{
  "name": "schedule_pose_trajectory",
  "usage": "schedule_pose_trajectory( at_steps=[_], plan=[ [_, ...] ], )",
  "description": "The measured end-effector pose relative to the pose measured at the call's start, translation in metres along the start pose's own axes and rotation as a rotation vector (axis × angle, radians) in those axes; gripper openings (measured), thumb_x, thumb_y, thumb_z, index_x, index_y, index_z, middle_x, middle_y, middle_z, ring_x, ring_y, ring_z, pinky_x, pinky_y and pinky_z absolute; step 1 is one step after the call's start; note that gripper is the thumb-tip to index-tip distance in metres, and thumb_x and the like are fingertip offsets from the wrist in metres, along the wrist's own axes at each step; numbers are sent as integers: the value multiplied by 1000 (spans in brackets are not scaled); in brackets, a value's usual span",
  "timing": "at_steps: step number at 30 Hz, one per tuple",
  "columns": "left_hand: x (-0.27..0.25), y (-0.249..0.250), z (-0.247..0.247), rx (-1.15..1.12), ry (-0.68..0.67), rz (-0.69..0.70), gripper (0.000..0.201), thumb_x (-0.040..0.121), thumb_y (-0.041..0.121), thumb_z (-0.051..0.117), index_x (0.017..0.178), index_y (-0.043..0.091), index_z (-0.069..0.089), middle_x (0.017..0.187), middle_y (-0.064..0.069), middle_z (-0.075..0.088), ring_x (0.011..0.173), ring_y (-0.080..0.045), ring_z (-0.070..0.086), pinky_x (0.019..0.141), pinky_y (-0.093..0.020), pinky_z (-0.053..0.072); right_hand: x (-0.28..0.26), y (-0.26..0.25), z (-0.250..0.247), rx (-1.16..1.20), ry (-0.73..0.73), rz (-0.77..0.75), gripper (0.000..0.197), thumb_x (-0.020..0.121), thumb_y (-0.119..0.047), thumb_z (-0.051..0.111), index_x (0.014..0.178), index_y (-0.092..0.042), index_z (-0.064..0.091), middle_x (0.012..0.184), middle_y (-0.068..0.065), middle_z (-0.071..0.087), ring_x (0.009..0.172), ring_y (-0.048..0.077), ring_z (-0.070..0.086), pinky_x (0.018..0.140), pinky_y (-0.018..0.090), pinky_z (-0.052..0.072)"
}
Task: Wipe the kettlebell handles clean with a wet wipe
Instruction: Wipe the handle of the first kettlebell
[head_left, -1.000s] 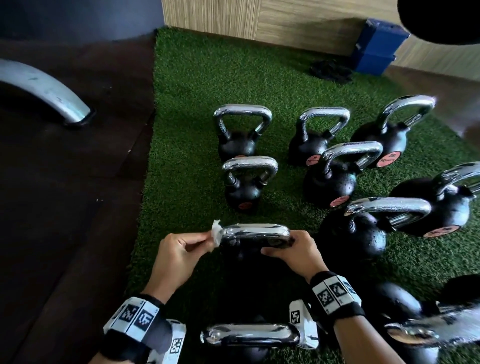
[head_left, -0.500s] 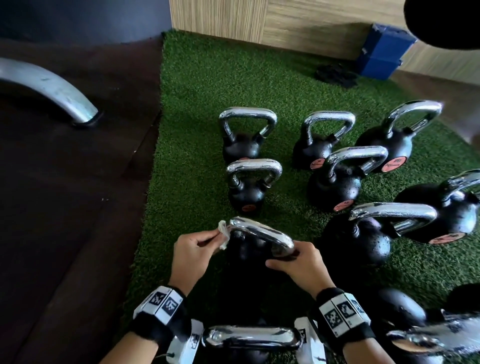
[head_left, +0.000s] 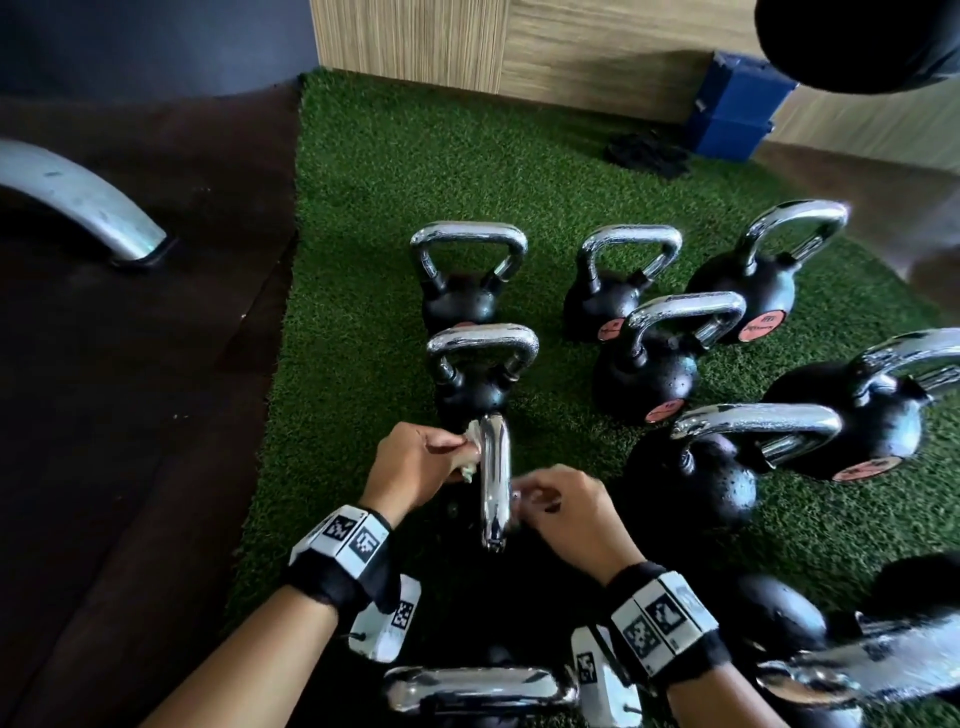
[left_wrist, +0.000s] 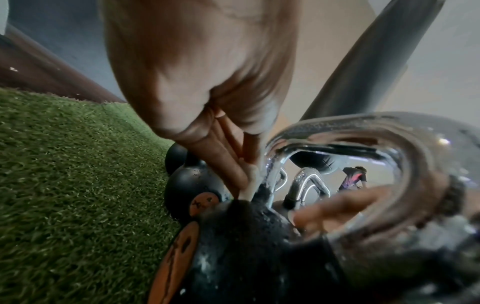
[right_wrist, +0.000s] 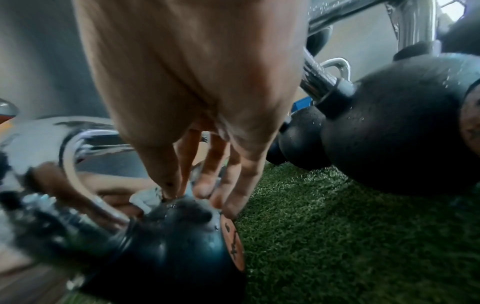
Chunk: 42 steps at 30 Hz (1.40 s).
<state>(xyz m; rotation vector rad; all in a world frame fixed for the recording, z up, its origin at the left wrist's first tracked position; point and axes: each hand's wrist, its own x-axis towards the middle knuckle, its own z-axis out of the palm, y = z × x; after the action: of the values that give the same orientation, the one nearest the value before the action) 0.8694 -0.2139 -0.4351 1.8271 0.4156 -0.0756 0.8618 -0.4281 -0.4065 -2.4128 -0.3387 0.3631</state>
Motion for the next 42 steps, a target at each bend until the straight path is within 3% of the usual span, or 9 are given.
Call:
schedule_pose_trajectory(
  at_steps=[3, 5, 14, 19, 26, 30, 34, 39, 42],
  plan=[
    [-1, -2, 1, 119, 38, -1, 17, 76, 39, 90, 86, 30, 80, 70, 23, 73, 65, 18, 64, 58, 1, 42, 19, -5, 6, 36, -138, 97, 53, 86, -37, 74, 137, -30, 61, 123, -1, 69, 108, 16, 66, 96, 29, 52],
    [2, 0, 2, 87, 65, 40, 16, 75, 32, 91, 85, 27, 80, 64, 26, 69, 65, 21, 63, 60, 2, 42, 25, -4, 9, 38, -238, 107, 50, 87, -42, 73, 135, -33, 62, 116, 1, 72, 103, 18, 66, 88, 29, 52],
    [3, 14, 1, -206, -70, 76, 17, 77, 21, 90, 90, 30, 84, 93, -5, 81, 91, -23, 78, 88, -38, 60, 30, 6, 9, 150, -222, 143, 31, 83, -39, 79, 113, -31, 74, 89, -6, 72, 63, -3, 58, 56, 13, 43],
    [-8, 27, -8, -475, -185, 51, 29, 65, 27, 86, 94, 21, 85, 99, -13, 80, 90, -24, 78, 80, -27, 63, 30, 8, 9, 145, -215, 139, 34, 82, -42, 79, 114, -31, 74, 96, -6, 74, 72, 1, 63, 63, 17, 47],
    [-16, 38, -21, -397, -255, 12, 15, 79, -3, 81, 89, 8, 80, 89, -14, 80, 78, -17, 77, 67, -23, 62, 33, 8, 11, 120, -196, 128, 39, 80, -44, 80, 115, -28, 74, 101, -6, 74, 86, 8, 66, 71, 20, 47],
    [-28, 32, -25, -387, -380, -72, 28, 66, 9, 87, 89, 1, 76, 81, -12, 78, 72, -16, 76, 64, -24, 61, 35, 11, 10, 131, -211, 142, 33, 79, -39, 82, 110, -31, 76, 91, -7, 75, 66, -4, 63, 58, 14, 46],
    [-38, 26, -33, -340, -416, -2, 27, 58, 18, 91, 82, 10, 81, 81, -14, 79, 74, -18, 77, 65, -26, 62, 36, 10, 12, 148, -208, 158, 38, 75, -46, 84, 110, -34, 76, 93, -9, 76, 82, 2, 70, 68, 17, 50],
    [-62, 13, -32, -300, -489, 24, 17, 64, 16, 91, 79, 16, 83, 80, -9, 79, 70, -11, 74, 63, -20, 58, 38, 13, 13, 129, -190, 176, 17, 75, -38, 85, 87, -30, 77, 74, -11, 71, 57, -11, 59, 52, 6, 39],
    [-68, 7, -33, -258, -452, 129, 14, 69, 10, 91, 81, 13, 83, 83, -9, 80, 73, -10, 74, 68, -18, 55, 39, 14, 15, 126, -203, 183, 31, 74, -40, 85, 102, -28, 77, 90, -9, 75, 78, -3, 67, 63, 11, 45]
  ],
)
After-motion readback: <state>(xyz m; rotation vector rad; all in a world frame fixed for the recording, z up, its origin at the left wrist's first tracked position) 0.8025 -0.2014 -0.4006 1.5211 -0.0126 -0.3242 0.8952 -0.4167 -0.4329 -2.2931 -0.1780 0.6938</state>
